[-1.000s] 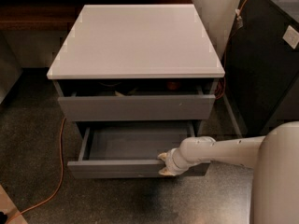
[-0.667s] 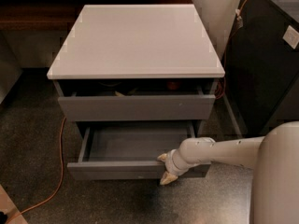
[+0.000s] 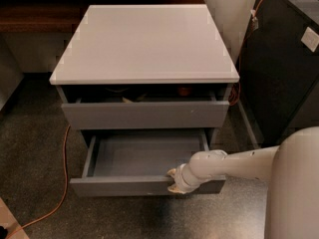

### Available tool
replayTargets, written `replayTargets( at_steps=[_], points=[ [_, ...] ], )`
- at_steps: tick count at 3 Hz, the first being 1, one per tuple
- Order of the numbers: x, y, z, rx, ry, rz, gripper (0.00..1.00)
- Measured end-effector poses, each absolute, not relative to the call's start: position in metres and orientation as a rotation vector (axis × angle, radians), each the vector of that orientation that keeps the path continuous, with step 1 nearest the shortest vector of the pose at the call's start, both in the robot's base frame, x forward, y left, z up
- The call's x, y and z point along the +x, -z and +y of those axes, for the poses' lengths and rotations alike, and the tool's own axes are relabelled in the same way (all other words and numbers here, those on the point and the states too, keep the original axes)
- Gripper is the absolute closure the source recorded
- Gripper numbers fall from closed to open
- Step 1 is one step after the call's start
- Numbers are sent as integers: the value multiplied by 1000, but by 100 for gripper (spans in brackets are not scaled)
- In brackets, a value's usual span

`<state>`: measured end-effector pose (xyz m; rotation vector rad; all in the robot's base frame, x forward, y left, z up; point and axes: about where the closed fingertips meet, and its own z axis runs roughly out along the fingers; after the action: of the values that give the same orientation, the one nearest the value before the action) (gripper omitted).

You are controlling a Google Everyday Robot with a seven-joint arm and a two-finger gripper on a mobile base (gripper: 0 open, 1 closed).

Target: Open middle drawer

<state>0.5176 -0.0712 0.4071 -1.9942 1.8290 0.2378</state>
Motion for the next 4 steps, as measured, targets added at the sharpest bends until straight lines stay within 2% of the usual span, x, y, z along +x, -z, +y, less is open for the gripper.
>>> replayTargets(
  at_steps=[1, 4],
  points=[
    [518, -410, -71, -1994, -238, 1829, 100],
    [500, -411, -67, -1987, -274, 1843, 100]
  ],
)
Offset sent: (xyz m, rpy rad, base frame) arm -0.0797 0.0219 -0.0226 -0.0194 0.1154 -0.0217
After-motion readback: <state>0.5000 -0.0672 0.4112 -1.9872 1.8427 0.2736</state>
